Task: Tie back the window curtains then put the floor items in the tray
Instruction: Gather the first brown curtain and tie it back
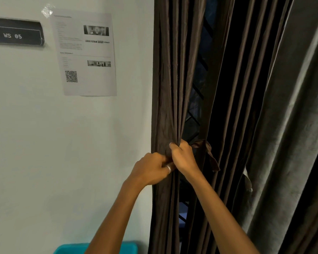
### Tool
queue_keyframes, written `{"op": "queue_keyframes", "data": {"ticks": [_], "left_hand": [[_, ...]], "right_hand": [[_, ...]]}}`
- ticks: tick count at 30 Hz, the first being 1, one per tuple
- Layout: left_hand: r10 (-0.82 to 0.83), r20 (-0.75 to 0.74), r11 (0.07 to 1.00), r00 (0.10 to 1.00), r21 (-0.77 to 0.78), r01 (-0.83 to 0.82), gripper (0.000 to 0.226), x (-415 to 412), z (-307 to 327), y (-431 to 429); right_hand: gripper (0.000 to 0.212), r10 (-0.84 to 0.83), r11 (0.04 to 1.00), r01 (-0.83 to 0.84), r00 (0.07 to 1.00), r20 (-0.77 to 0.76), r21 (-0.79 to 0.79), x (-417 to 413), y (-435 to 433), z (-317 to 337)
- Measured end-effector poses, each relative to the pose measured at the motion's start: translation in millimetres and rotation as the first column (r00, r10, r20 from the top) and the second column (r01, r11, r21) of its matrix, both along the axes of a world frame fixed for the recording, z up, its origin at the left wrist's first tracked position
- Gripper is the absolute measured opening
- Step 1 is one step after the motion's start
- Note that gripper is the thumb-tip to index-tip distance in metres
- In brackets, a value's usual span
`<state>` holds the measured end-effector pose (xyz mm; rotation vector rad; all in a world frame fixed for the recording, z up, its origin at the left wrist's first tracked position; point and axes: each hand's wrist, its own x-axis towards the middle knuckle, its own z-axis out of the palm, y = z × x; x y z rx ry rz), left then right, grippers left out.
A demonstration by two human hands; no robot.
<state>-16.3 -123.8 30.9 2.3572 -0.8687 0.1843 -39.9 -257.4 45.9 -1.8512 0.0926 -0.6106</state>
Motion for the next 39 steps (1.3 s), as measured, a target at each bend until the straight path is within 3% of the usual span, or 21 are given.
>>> {"op": "queue_keyframes", "data": {"ticks": [2,4,6,9,11,16,19,22,26,29,32,35,39], "left_hand": [[0.105,0.018,0.986,0.994,-0.131,-0.101,0.044,2.2,3.0,10.9],[0.304,0.077,0.910,0.950,-0.320,-0.266,0.055,4.9,6.3,17.4],[0.373,0.045,0.845,0.927,-0.430,-0.319,0.065,13.2,7.2,19.6],[0.209,-0.173,0.849,0.962,-0.455,-0.266,0.094,27.6,11.2,18.4],[0.068,-0.263,0.853,0.962,-0.484,-0.193,0.101,33.7,15.3,17.2],[-0.140,-0.298,0.803,0.944,-0.592,-0.068,0.089,36.9,25.3,13.0],[-0.199,-0.328,0.780,0.923,-0.623,-0.053,0.079,40.3,25.7,8.4],[-0.171,-0.298,0.798,0.939,-0.601,-0.045,0.057,42.1,23.8,7.3],[-0.015,-0.178,0.849,0.984,-0.522,-0.082,0.022,41.6,22.2,0.6],[0.127,-0.033,0.881,0.991,-0.455,-0.128,0.026,35.9,22.4,-6.7],[0.171,0.031,0.891,0.985,-0.432,-0.141,0.033,30.6,20.9,-10.3],[0.124,0.035,0.904,0.992,-0.417,-0.098,0.035,26.2,21.5,-11.7],[0.061,0.002,0.921,0.998,-0.385,-0.056,0.023,24.1,19.8,-12.5]], "right_hand": [[0.020,0.019,0.998,-0.019,1.000,0.005,0.053,-1.5,-6.3,-0.5],[0.021,0.040,0.992,-0.042,0.999,0.012,0.123,-3.1,-11.2,-0.1],[0.017,0.072,0.978,-0.074,0.997,0.016,0.194,-4.5,-16.0,-2.3],[0.008,0.109,0.944,-0.101,0.994,-0.008,0.315,-4.1,-20.8,-5.9],[0.012,0.123,0.923,-0.101,0.992,-0.036,0.372,-4.6,-22.7,-7.1],[0.029,0.152,0.884,-0.107,0.986,-0.063,0.455,-7.8,-24.9,-5.5],[0.034,0.150,0.897,-0.107,0.986,-0.067,0.429,-8.7,-29.0,-5.1],[0.013,0.120,0.947,-0.101,0.992,-0.043,0.305,-10.5,-30.3,-3.7],[0.024,-0.065,0.994,0.065,0.998,0.007,-0.083,-11.2,-21.1,-6.2],[0.026,-0.247,0.884,0.268,0.963,0.103,-0.384,-13.0,-8.3,-12.3],[0.018,-0.376,0.748,0.434,0.901,0.218,-0.502,-17.4,8.6,-13.9],[0.033,-0.430,0.677,0.477,0.874,0.226,-0.561,-18.3,22.4,-15.1],[0.075,-0.444,0.645,0.428,0.884,0.145,-0.634,-16.3,33.4,-21.0]]}}
